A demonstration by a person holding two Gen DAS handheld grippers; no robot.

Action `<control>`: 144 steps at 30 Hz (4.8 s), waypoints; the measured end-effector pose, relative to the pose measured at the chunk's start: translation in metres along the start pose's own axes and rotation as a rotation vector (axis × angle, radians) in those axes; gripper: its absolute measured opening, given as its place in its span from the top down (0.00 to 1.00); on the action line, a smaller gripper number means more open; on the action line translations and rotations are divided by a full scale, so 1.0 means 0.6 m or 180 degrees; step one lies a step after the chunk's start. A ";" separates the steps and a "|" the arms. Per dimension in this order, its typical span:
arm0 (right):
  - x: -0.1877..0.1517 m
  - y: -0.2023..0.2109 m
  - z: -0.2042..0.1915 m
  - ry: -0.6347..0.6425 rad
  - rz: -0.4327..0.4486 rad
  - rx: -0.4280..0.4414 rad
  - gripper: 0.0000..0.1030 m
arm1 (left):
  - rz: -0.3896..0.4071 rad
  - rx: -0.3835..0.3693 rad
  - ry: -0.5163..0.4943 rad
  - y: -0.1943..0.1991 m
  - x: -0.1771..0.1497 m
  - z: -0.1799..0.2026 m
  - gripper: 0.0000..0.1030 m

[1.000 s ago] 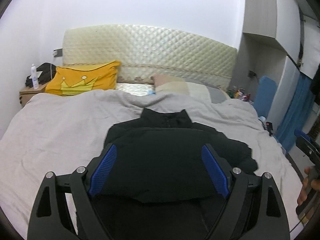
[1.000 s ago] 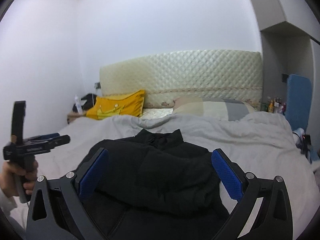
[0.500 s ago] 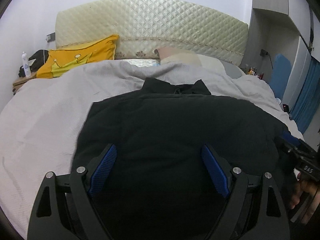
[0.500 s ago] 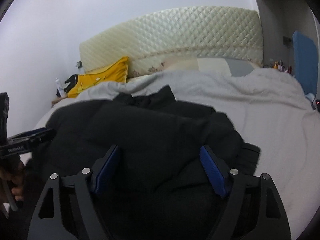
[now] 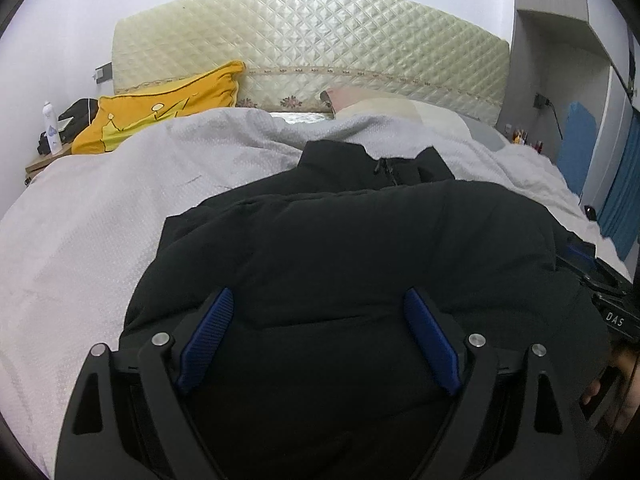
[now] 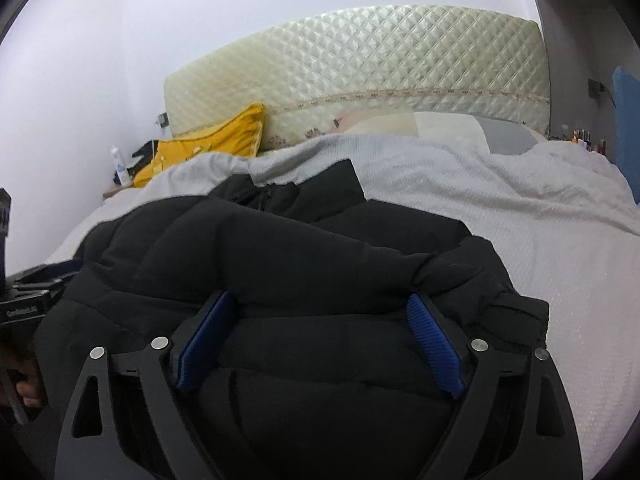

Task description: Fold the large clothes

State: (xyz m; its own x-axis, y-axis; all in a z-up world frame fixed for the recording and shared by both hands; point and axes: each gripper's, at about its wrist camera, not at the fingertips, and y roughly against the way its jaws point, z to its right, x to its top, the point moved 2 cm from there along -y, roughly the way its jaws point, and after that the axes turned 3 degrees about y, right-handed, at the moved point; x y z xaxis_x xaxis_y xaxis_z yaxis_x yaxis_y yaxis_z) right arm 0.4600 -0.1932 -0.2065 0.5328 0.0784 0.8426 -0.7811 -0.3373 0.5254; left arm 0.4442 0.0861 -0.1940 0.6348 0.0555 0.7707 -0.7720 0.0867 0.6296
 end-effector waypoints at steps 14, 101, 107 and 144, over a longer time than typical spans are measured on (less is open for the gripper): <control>0.070 0.138 -0.036 -0.0142 -0.0055 0.0054 0.13 | -0.0052 0.0097 0.0263 0.125 0.045 0.008 0.14; -0.300 0.415 0.079 -0.2190 -0.1484 0.1439 0.14 | -0.2134 -0.1400 0.1683 0.290 -0.317 -0.080 0.17; -0.277 0.430 0.052 -0.1849 -0.1284 0.1435 0.64 | -0.2008 -0.1416 0.1673 0.294 -0.314 -0.068 0.42; -0.216 0.874 -0.038 -0.1606 0.0145 0.1900 0.93 | -0.1220 -0.2104 0.1789 0.651 -0.248 -0.131 0.89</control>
State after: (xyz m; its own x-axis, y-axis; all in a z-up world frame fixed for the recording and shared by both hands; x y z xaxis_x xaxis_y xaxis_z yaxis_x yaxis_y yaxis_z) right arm -0.0258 -0.3590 -0.0374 0.6997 -0.3354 0.6308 -0.5749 -0.7885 0.2184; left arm 0.0506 0.1899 -0.0705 0.8966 0.3624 0.2545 -0.4428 0.7345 0.5142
